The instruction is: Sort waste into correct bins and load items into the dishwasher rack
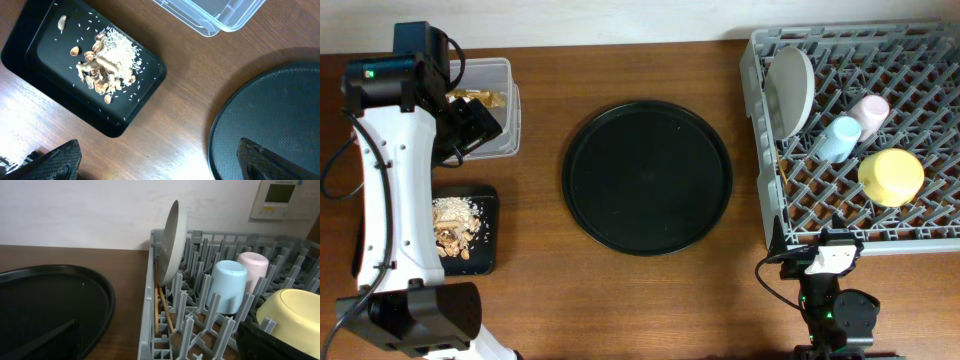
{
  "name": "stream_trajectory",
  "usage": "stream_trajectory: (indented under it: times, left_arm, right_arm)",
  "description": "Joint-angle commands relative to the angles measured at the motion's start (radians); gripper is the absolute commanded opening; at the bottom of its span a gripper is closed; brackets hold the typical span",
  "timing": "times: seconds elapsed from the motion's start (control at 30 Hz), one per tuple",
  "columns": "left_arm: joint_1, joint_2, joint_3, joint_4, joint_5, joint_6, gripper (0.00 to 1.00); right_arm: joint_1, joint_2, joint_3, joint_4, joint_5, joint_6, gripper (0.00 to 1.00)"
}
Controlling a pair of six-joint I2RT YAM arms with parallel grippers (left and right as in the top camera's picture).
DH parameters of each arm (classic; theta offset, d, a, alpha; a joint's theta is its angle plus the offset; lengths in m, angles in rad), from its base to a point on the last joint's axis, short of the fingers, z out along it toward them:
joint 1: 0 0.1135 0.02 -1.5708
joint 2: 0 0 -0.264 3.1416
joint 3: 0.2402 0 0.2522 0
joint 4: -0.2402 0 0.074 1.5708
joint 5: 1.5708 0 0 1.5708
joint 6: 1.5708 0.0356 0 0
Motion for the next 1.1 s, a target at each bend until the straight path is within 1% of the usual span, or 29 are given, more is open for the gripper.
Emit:
stream_trajectory:
  times: [0.0, 0.2, 1.07]
  left_arm:
    - [0.002, 0.006, 0.001, -0.001, 0.0, 0.008, 0.99]
    - [0.002, 0.006, 0.001, -0.002, 0.0, 0.008, 0.99]
    - [0.002, 0.006, 0.001, -0.002, 0.0, 0.008, 0.99]
  right_arm:
    - [-0.006, -0.009, -0.007, -0.005, 0.016, -0.013, 0.98]
    - [-0.006, -0.009, -0.007, -0.003, -0.006, 0.006, 0.98]
    - [-0.006, -0.008, -0.007, -0.001, -0.006, 0.006, 0.98]
